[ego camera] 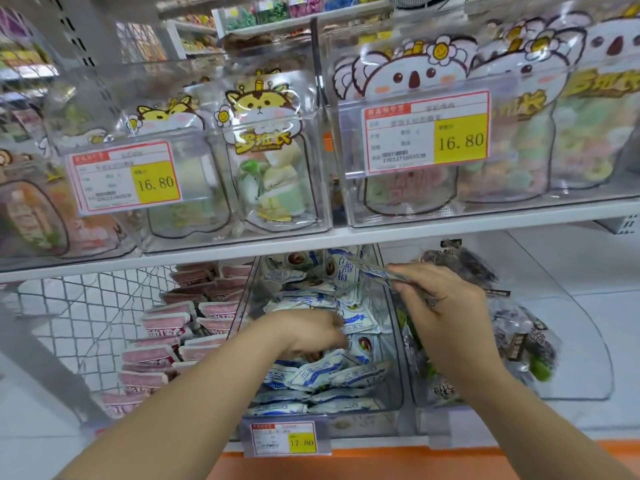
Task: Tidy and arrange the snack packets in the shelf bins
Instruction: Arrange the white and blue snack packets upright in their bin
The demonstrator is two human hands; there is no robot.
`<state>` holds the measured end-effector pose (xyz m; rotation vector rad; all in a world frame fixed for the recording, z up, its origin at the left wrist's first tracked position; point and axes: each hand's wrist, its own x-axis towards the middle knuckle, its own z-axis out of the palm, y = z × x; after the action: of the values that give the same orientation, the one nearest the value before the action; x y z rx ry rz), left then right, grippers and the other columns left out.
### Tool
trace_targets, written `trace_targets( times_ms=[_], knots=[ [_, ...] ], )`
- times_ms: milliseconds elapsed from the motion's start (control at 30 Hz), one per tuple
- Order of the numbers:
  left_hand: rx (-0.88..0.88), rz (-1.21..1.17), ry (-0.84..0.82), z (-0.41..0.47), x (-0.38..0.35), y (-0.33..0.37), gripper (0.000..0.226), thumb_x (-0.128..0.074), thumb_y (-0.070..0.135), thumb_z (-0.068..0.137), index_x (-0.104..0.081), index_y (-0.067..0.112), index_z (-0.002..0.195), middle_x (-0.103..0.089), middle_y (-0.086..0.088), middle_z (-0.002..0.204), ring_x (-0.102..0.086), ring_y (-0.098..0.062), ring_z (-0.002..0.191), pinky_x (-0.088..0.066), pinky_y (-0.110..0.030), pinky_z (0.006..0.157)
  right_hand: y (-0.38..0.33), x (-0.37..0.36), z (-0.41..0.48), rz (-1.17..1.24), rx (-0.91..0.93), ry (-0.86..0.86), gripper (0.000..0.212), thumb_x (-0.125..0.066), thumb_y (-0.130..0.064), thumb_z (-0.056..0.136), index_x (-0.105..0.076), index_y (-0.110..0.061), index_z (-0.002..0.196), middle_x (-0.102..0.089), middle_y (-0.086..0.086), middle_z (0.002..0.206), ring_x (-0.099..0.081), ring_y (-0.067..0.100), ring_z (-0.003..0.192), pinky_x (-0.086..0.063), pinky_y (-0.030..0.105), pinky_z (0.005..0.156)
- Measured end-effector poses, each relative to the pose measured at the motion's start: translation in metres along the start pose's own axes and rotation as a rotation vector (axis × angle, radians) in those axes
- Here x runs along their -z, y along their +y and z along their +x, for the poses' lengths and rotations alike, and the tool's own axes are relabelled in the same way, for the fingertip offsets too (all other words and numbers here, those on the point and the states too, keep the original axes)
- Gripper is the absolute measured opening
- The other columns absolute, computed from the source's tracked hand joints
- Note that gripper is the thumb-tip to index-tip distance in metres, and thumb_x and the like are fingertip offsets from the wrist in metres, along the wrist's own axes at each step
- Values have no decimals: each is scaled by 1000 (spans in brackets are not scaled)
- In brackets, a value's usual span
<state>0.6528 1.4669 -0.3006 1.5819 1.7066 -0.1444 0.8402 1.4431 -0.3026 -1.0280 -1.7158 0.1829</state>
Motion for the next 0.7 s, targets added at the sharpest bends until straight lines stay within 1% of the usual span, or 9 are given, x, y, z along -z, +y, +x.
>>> trace_targets(
  times_ms=[67,100,200,300,367,467,533,600,700],
  knots=[
    [-32,-19,-9,6,-7,-8,60,-55,28,94,-27,27,147,-36,-3,150,-45,-21,125,-38,-28,103,1,-1,0,-9,6,-14,32,-70,5,77,-73,-15,102,-62,-17,94,-54,-5,92,-36,0,90],
    [-58,-50,16,7,-9,-11,63,-57,26,93,-26,29,147,-33,-2,151,-41,-21,130,-35,-30,108,1,-2,0,-10,15,-19,32,-70,6,77,-73,-16,102,-62,-17,94,-56,-3,91,-38,2,89],
    [-145,-107,133,12,-15,-12,68,-68,17,86,-33,27,145,-32,-1,150,-38,-19,133,-31,-29,111,1,-3,0,-3,31,-14,31,-69,5,77,-74,-15,101,-62,-17,94,-61,6,89,-44,13,86],
    [-183,-194,249,12,-19,-8,61,-73,7,80,-48,18,135,-45,-2,143,-44,-16,128,-35,-20,102,-2,-5,0,9,36,-6,26,-64,-4,79,-74,-15,100,-62,-17,94,-63,9,88,-45,17,84],
    [-186,-211,293,12,-21,-5,53,-73,3,79,-56,17,127,-50,-3,138,-49,-18,123,-39,-20,95,-3,-6,0,7,34,-14,27,-63,-6,78,-74,-16,100,-62,-17,93,-63,11,89,-45,17,84],
    [-188,-222,333,8,-17,-1,40,-68,-2,81,-62,18,115,-53,3,125,-54,-17,118,-42,-16,84,-6,-7,1,-9,38,-13,27,-62,-6,78,-74,-15,100,-61,-17,92,-64,12,88,-44,17,83],
    [-230,-378,347,4,-12,2,36,-61,-9,82,-63,18,104,-58,2,121,-59,-15,107,-49,-18,80,-7,-6,1,-10,38,-13,27,-62,-7,78,-74,-16,100,-61,-17,92,-64,12,88,-44,17,83],
    [-283,-649,359,-3,-6,4,35,-53,-16,83,-61,15,96,-63,-5,113,-62,-14,91,-55,-18,74,-6,-6,1,1,26,-20,29,-67,-1,79,-73,-17,102,-62,-17,94,-63,10,89,-44,17,85],
    [-312,-994,405,-16,3,2,37,-47,-16,87,-61,17,94,-63,-4,109,-63,-17,95,-57,-23,75,-4,-4,0,24,16,-18,32,-69,2,80,-72,-17,104,-63,-16,95,-61,5,90,-44,15,88]
  ],
)
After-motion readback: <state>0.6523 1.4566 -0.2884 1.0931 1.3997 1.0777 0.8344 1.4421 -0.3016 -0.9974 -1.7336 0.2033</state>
